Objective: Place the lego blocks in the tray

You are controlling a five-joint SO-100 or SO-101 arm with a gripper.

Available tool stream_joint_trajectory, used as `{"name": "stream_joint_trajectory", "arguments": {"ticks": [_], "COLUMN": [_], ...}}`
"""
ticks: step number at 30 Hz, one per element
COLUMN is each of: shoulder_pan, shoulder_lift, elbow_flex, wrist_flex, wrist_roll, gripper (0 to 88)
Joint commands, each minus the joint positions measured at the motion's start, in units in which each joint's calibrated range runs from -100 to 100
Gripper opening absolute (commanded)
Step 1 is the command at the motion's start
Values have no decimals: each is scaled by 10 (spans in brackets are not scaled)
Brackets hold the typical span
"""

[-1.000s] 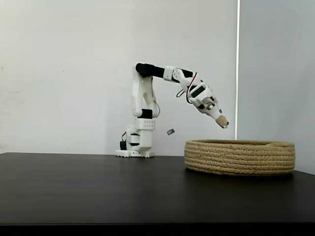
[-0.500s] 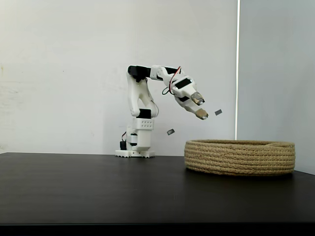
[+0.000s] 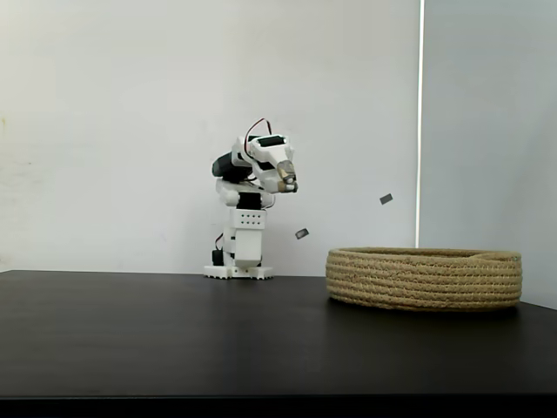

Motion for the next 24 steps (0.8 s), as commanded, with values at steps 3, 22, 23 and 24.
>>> {"name": "stream_joint_trajectory", "arguments": {"ticks": [3,22,23,24], "shoulder_pan": [32,43,42,42], "shoulder_lift": [-112,-192,-192,-192], "elbow_flex": [90,223,223,223], "wrist_flex": [94,160,160,160], "wrist_roll": [61,105,105,105], "gripper": [3,4,4,4]}}
